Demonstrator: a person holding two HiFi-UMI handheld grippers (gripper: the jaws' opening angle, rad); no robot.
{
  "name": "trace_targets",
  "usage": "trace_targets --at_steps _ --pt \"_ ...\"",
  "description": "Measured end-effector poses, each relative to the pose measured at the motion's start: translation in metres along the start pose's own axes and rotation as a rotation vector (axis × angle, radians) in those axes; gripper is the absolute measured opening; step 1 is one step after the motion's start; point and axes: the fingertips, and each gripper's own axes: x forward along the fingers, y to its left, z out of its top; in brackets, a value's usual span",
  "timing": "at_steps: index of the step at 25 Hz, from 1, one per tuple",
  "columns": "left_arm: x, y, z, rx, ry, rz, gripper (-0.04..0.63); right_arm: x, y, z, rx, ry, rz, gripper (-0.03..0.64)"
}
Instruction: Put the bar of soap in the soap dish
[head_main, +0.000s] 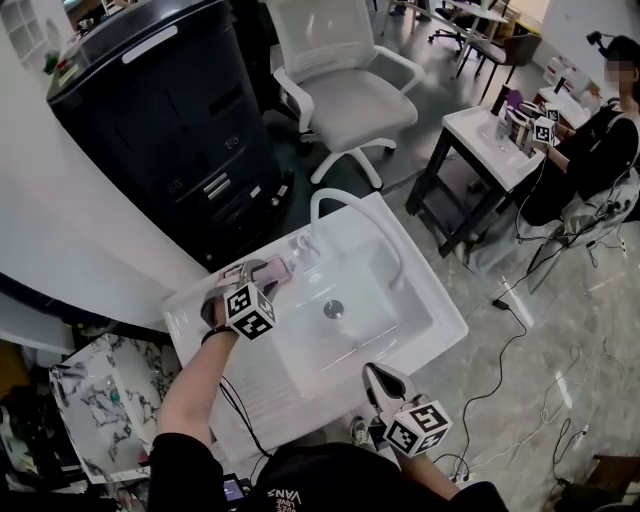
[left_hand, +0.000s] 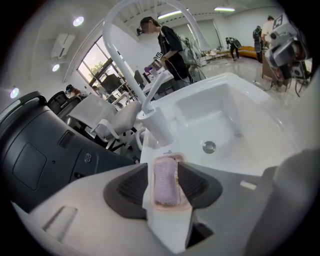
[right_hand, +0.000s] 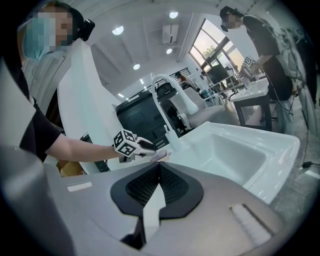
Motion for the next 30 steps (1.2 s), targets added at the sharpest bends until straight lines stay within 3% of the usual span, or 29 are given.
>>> trace_targets --at_steps 5,10,22,30 --pt "-0.018 -0.003 0.004 -0.037 -0.027 0.033 0.225 -0.006 0.005 0.001 -0.012 -0.003 0.02 0.0" --pt "-0.04 -0.004 0.005 -0.083 -0.058 0.086 0.144 -0.014 0.01 0.001 -0.025 -0.001 0.036 0.0" --pt "-0.103 -0.015 0.014 -0.219 -0.167 0.202 0.063 -0.037 0.02 -0.004 -0.055 0.0 0.089 0.0" --pt "-0.144 -0.036 0.031 -0.276 -0.261 0.263 0.052 -0.053 0.029 -0.008 -0.073 -0.001 0.124 0.0"
